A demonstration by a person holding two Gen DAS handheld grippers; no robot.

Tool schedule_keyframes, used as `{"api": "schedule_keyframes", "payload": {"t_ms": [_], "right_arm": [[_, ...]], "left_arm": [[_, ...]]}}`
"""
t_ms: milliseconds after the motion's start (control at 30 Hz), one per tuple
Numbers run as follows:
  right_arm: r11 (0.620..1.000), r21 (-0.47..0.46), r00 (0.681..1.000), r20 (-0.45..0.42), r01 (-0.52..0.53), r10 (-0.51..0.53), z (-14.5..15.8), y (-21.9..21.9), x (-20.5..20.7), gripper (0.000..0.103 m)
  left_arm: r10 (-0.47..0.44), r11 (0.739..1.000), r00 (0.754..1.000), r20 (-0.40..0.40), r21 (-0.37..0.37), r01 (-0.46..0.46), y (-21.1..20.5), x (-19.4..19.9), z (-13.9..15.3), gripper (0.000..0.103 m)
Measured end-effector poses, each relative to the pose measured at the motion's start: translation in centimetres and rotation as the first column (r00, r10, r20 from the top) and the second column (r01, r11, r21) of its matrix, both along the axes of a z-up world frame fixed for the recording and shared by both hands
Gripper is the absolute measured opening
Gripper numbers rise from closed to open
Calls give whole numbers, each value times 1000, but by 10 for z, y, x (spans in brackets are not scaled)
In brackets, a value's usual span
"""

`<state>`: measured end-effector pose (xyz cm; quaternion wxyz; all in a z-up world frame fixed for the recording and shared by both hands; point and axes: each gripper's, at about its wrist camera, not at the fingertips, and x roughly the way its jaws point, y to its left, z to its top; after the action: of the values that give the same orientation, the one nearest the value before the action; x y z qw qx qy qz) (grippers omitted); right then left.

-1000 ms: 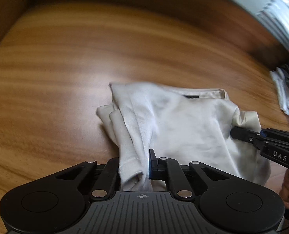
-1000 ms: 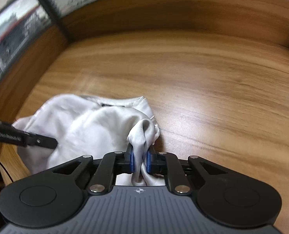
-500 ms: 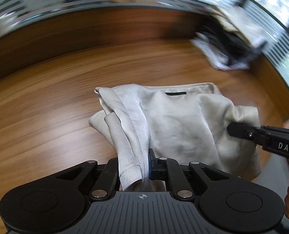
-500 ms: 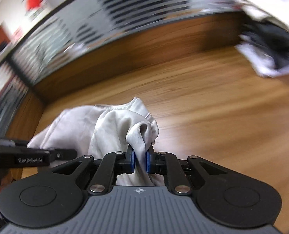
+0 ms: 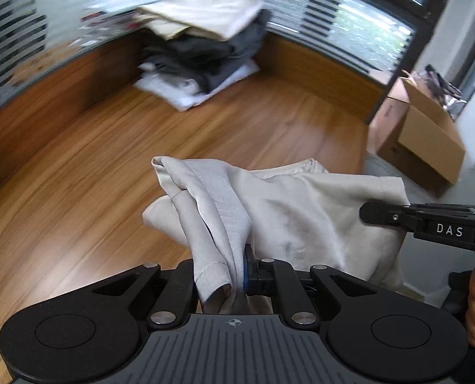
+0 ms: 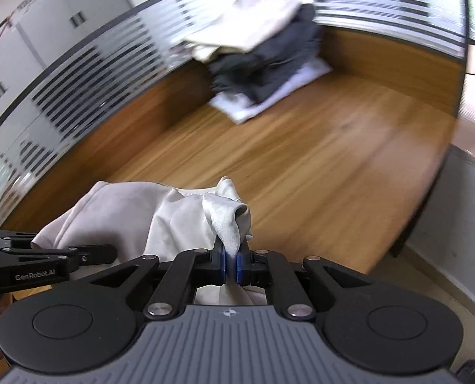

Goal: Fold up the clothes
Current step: 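Carry the held shirt with both grippers to the cardboard box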

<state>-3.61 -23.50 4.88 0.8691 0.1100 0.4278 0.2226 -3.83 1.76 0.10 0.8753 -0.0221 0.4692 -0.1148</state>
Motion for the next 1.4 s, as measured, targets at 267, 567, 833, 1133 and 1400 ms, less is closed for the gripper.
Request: {"api": "schedule_keyframes", "payload": {"t_ms": [267,567,833,1133,1400], "right_arm": [[995,13,995,43,94,-95,10,-89,23,6],[962,-11,957,108,272,-269,34,-219,56,6],[891,-42,881,173,453,-440,56,-334,98,6],[795,-71,786,222,603,-577,74,-465,167,6],[710,-108,711,248,696,-658,71,-553,245,6]], "left_arm": [[-112,994,993,29,16,112,-89,51,11,10],[-298,954,949,107,3,300,-219,115,26,10],[-483,870,854,191,-5,493,-342,178,40,11],[-620,763,743,254,-27,646,-468,266,50,10],[-678,714,700,226,-28,700,-571,347,41,11]]}}
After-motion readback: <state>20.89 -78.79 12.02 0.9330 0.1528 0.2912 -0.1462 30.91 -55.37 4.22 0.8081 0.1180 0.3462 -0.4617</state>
